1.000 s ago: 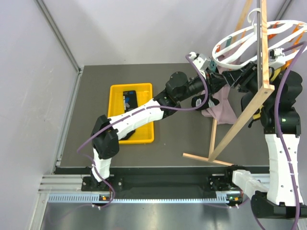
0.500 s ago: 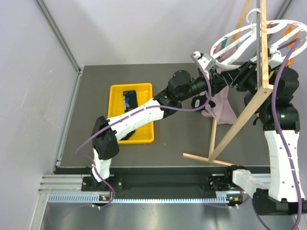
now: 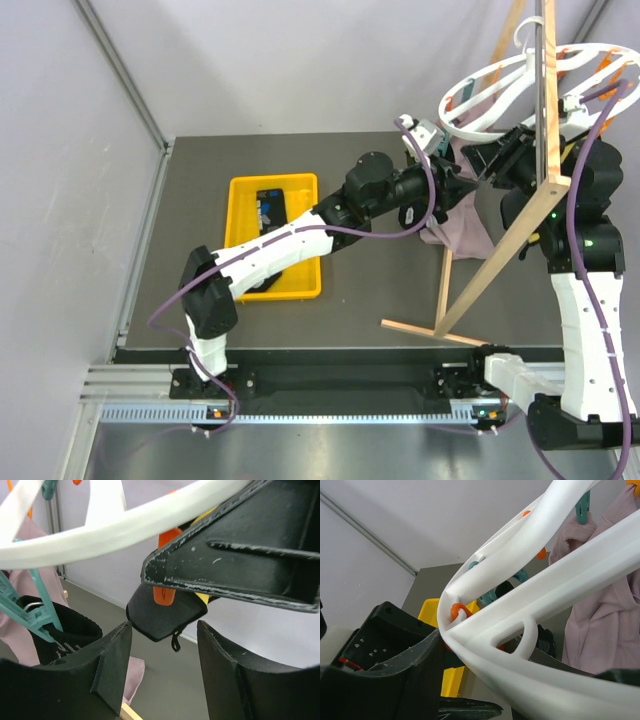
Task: Clip the socks to the hanger
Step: Open the clamp at the hanger.
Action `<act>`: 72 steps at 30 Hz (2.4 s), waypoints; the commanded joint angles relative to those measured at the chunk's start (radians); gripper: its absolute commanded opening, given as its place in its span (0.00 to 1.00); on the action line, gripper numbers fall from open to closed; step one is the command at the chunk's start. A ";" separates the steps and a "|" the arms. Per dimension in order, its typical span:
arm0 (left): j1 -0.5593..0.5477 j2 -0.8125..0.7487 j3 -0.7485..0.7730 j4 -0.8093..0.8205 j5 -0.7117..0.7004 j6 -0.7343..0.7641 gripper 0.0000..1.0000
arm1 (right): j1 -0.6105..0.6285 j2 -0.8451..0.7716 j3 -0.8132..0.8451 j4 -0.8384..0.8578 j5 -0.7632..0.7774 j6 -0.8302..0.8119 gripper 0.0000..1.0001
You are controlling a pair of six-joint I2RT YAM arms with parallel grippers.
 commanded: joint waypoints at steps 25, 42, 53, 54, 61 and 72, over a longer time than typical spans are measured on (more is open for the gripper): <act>0.042 0.061 0.073 0.224 0.158 -0.192 0.38 | 0.001 -0.088 -0.098 0.109 -0.015 0.233 0.00; 0.042 0.051 0.108 0.175 0.158 -0.205 0.00 | -0.010 -0.105 -0.112 0.071 -0.022 0.207 0.04; 0.037 0.031 0.138 -0.029 0.048 -0.182 0.00 | -0.010 -0.048 0.031 -0.086 0.041 0.043 0.44; 0.037 0.032 0.139 -0.030 0.042 -0.182 0.00 | -0.009 -0.045 0.040 -0.096 0.046 0.025 0.44; 0.019 0.045 0.168 -0.072 0.003 -0.160 0.00 | -0.010 -0.016 0.115 -0.205 0.070 -0.064 0.62; -0.003 0.051 0.193 -0.122 -0.032 -0.126 0.00 | 0.017 -0.025 0.098 -0.129 0.052 -0.075 0.55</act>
